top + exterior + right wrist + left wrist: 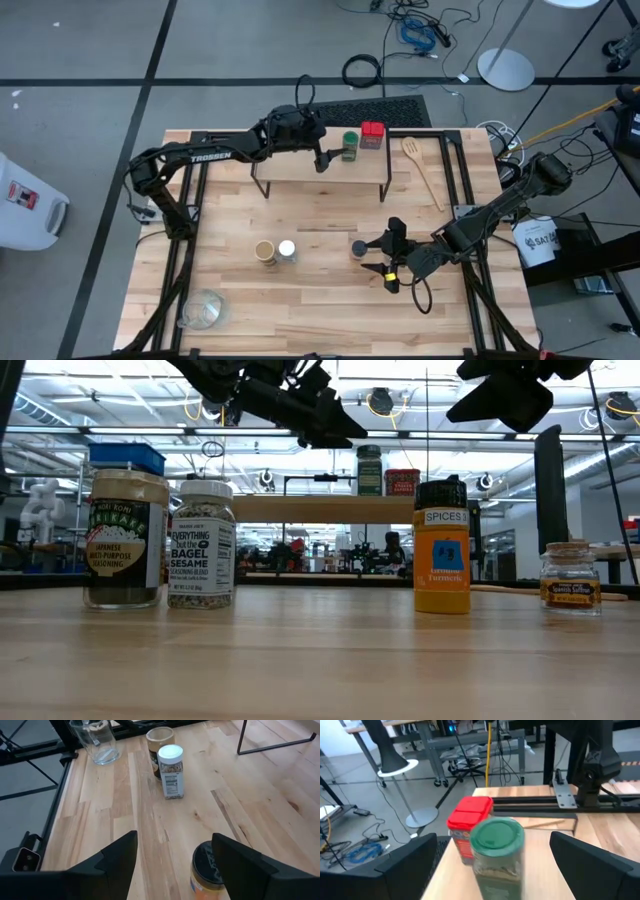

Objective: Shelf spices
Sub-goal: Put the black seasoning bottle in the center of the table and put the green seasoning bottle beside the black seasoning bottle

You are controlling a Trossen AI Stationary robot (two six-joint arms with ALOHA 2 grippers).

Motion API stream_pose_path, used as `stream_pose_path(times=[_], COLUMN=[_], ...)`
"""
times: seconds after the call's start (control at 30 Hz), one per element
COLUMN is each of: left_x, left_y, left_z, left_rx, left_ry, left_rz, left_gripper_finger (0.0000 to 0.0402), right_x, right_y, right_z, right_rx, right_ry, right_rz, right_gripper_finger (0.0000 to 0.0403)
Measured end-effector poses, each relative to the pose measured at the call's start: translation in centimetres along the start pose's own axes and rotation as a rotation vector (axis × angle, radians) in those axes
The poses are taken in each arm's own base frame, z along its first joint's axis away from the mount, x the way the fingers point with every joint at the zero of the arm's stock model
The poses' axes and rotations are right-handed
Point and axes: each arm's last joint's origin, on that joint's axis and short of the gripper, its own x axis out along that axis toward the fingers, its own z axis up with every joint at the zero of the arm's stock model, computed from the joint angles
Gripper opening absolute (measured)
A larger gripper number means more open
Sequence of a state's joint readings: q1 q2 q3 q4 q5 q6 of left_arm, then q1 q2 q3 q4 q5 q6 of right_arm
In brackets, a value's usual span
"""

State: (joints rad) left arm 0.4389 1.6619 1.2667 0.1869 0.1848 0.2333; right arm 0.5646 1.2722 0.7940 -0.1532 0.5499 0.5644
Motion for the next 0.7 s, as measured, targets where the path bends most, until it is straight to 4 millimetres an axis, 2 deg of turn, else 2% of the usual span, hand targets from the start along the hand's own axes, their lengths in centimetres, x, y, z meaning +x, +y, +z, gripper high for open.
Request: stream_pose_path(times=[0.33, 0.7], left_x=[0.6, 2.4], left_y=[0.2, 0.0], left_z=[-0.4, -2.1], left_rx=[-0.015, -0.018], left_ry=[-0.029, -0.024], left_rz=[-0.015, -0.054], left_gripper_finger=[0.0396, 0.0396], right_x=[0.7, 0.7], right_y=[0.1, 0.2], right_z=[-0.4, -0.4], right_rx=[-0.019, -0.017], right_ry=[0.017, 0.014], right_rz=[-0.013, -0.011], right_gripper_finger=[0.0242, 0.0242])
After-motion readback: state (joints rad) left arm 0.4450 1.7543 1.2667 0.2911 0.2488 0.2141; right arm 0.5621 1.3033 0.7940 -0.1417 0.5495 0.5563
